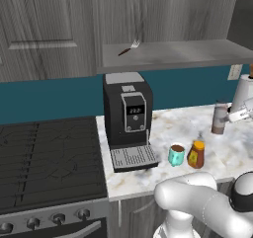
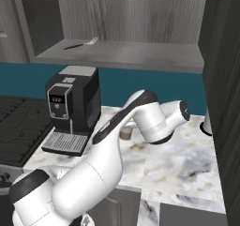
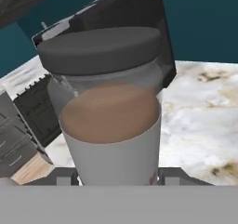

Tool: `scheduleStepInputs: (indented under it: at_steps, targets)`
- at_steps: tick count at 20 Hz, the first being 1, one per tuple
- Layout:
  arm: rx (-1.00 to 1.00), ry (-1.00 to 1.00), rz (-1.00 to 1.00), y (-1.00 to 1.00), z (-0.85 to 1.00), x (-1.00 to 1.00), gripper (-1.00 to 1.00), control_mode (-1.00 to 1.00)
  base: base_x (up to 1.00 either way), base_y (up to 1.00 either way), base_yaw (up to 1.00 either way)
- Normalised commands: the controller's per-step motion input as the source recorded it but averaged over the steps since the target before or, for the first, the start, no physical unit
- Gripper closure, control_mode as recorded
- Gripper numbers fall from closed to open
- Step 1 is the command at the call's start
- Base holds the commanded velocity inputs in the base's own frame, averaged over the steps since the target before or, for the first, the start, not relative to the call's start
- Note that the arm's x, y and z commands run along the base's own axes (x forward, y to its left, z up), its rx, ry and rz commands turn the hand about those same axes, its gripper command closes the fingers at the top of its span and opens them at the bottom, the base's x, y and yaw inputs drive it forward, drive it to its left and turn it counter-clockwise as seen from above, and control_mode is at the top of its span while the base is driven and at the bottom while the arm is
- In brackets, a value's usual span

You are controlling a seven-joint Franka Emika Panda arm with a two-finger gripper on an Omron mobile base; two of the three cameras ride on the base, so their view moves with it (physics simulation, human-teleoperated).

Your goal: Pick the cinnamon and honey bottle from the cabinet and place them next to the mug.

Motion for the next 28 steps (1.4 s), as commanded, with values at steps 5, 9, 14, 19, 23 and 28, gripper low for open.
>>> scheduleStepInputs:
  at_steps: [5,9,14,19,23,28]
  targets:
    - [0.0,0.0,0.0,0.0,-0.64,0.0,1.0,-1.0,0.0,0.0,0.0]
    - [-0.03,0.0,0.0,0.0,-0.51,0.0,1.0,-1.0,0.0,0.0,0.0]
    - [-0.02,0.0,-0.01,0.0,-0.33,0.0,1.0,-1.0,0.0,0.0,0.0]
    - [0.0,0.0,-0.02,0.0,-0.14,-0.05,1.0,-1.0,0.0,0.0,0.0]
    - [0.0,0.0,-0.01,-0.15,0.0,0.0,1.0,-1.0,0.0,0.0,0.0]
    - [-0.02,-0.02,0.0,-0.06,-0.04,-0.03,1.0,-1.0,0.0,0.0,0.0]
